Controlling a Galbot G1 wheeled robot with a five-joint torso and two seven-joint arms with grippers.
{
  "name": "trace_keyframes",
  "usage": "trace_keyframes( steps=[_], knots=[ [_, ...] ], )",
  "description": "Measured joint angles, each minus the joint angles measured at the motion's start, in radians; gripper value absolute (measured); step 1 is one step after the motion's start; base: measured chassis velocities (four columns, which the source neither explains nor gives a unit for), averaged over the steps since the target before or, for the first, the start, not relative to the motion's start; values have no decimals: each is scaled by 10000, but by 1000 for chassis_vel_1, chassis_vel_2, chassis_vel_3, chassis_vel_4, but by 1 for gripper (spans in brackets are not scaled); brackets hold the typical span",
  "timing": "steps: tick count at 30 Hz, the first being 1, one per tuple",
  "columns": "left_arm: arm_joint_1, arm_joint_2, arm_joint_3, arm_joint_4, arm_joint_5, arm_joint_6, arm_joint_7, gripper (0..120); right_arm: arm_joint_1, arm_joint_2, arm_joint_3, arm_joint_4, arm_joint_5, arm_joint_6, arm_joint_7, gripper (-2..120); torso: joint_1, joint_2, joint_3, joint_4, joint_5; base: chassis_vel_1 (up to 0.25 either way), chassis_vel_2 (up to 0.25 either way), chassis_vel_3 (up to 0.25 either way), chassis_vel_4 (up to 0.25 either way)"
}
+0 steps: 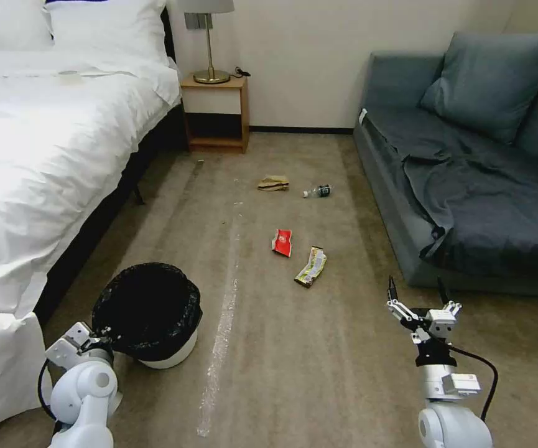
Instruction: Pick up the trash bin, then pick up the garbage on the floor and place it into the trash bin.
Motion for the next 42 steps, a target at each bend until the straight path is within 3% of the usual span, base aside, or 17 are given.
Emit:
trace_keyframes(
  steps=[9,15,17,27,42],
  knots=[
    [273,93,-10,-391,551,-152,398,3,110,3,-15,-37,-77,40,112,100,1,-2,1,-1,-1,0,0,0,0],
    [675,221,-7,-1107,1836,-209,1399,3,133,-86,-3,-7,-102,31,17,100,0,-1,1,0,2,0,0,0,0],
    [852,267,83,-1669,2482,-70,1939,3,209,-107,-4,-9,-29,59,13,100,1,-2,0,2,2,0,0,0,0],
    [943,182,491,-2910,2970,221,1851,3,373,-169,64,-318,-90,825,-12,100,1,-1,0,0,3,0,0,0,0],
    [1145,88,577,-3399,3096,176,1695,3,406,-85,71,-492,-208,1061,24,100,1,-1,0,1,2,0,0,0,0]
  ],
)
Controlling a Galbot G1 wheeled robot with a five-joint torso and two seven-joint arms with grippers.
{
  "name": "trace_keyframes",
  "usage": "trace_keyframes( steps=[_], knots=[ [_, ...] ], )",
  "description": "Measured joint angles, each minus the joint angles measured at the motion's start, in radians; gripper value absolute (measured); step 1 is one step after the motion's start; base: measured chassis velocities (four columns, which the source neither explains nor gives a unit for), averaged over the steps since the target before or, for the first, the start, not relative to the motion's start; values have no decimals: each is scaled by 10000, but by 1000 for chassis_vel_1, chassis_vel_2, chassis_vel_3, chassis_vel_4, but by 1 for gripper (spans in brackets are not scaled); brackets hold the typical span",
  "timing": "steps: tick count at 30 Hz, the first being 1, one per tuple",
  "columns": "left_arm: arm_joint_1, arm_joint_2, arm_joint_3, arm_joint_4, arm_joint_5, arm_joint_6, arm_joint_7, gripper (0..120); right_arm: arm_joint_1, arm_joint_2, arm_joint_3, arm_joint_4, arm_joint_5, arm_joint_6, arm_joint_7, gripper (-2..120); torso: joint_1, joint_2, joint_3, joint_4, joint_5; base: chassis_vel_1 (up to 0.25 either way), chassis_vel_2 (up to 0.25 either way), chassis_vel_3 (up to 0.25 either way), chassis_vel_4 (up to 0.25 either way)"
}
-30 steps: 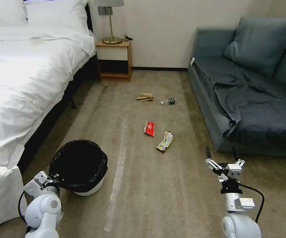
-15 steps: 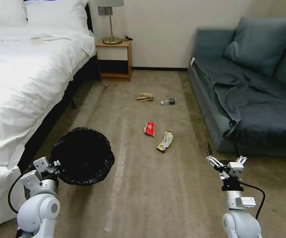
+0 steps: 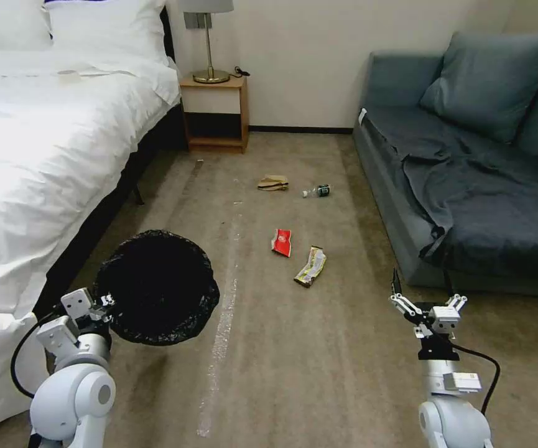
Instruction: Pick up the trash bin, then pick up the garbage on the floor and place it into the trash bin.
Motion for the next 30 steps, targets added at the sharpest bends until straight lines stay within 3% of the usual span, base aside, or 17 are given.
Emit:
trace_keyframes(
  steps=[19,30],
  knots=[
    [51,-19,-50,40,98,-255,91,3,32,74,76,-30,22,-73,-24,100,0,-1,0,0,2,0,0,0,0],
    [44,-26,-16,89,204,-360,128,3,24,79,120,-60,76,-13,-93,100,0,1,1,0,1,-75,66,62,-79]
  ],
)
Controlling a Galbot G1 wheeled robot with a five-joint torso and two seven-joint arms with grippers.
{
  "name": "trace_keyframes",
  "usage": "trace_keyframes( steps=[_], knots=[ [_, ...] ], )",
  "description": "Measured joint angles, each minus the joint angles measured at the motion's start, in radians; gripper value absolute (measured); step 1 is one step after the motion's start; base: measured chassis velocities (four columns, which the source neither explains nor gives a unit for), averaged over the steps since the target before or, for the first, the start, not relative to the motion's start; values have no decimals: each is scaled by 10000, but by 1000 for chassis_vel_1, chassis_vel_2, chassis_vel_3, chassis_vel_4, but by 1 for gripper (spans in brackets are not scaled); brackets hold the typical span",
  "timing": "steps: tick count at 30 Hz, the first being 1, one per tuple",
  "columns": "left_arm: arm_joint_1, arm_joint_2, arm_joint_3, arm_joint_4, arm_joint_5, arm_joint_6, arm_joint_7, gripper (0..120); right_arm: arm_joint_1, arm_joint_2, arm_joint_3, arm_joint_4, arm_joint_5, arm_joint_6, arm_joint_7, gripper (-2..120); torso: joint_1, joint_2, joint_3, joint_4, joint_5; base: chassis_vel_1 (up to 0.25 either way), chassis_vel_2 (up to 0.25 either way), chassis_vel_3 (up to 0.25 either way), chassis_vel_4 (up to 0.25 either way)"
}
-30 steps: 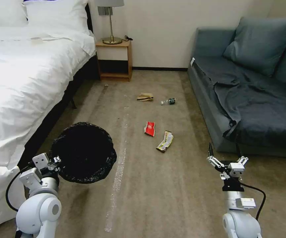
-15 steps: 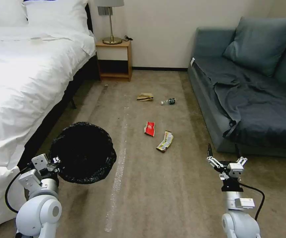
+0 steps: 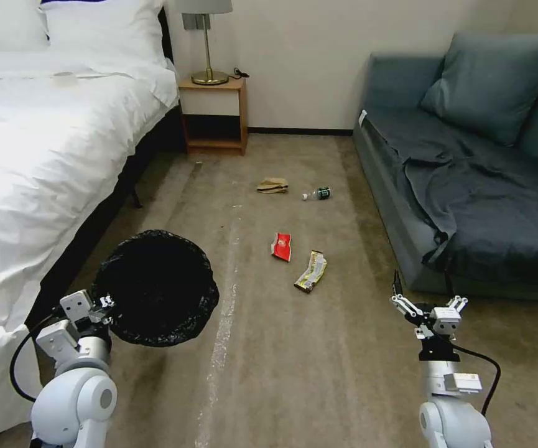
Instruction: Pick up the trash bin, then pick up the garbage on the floor and place it into the trash bin.
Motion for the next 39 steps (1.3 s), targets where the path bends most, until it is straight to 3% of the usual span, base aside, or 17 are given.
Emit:
trace_keyframes(
  steps=[39],
  knots=[
    [20,36,-153,77,-51,-151,32,3,-39,37,23,-56,-20,126,-318,100,-1,1,-1,0,-2,-76,75,79,-78]
  ],
)
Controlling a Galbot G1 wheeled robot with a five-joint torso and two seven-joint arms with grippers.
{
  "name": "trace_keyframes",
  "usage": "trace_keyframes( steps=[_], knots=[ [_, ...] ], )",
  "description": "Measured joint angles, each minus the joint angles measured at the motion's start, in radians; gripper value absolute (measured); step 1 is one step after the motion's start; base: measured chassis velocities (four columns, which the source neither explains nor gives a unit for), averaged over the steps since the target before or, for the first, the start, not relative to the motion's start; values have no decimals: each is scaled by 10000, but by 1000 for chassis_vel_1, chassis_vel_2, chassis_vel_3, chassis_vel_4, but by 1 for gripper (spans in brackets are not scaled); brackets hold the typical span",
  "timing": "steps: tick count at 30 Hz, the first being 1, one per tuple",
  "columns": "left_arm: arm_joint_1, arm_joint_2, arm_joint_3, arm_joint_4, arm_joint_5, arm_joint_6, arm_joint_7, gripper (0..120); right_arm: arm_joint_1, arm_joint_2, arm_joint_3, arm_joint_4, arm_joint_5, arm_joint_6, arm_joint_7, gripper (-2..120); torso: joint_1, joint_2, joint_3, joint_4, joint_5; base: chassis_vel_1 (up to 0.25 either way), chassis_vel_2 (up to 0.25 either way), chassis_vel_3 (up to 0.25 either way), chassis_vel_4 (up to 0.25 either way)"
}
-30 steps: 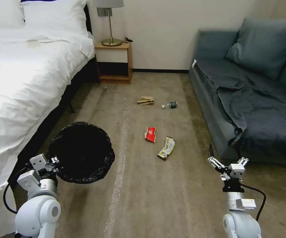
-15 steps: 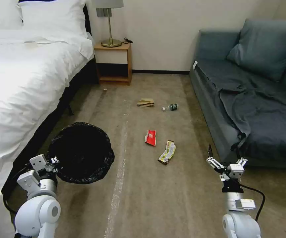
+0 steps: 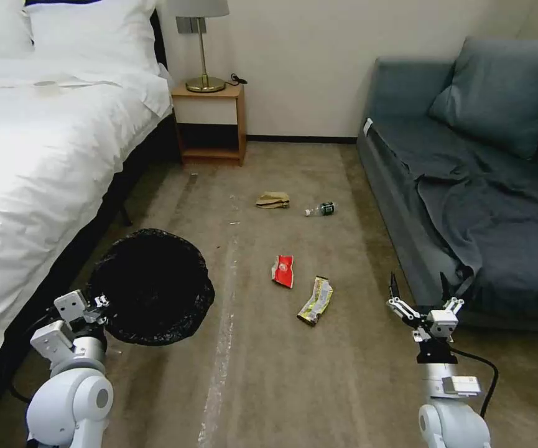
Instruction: Pick up the trash bin, then pick up the garbage on the floor and place it into the trash bin.
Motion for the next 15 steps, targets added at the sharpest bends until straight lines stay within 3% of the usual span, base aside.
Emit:
trace_keyframes(
  steps=[15],
  knots=[
    [-18,-1,5,14,-4,-15,6,3,3,-7,-12,-2,-1,-11,-37,100,0,0,0,0,3,-103,101,104,-99]
  ],
)
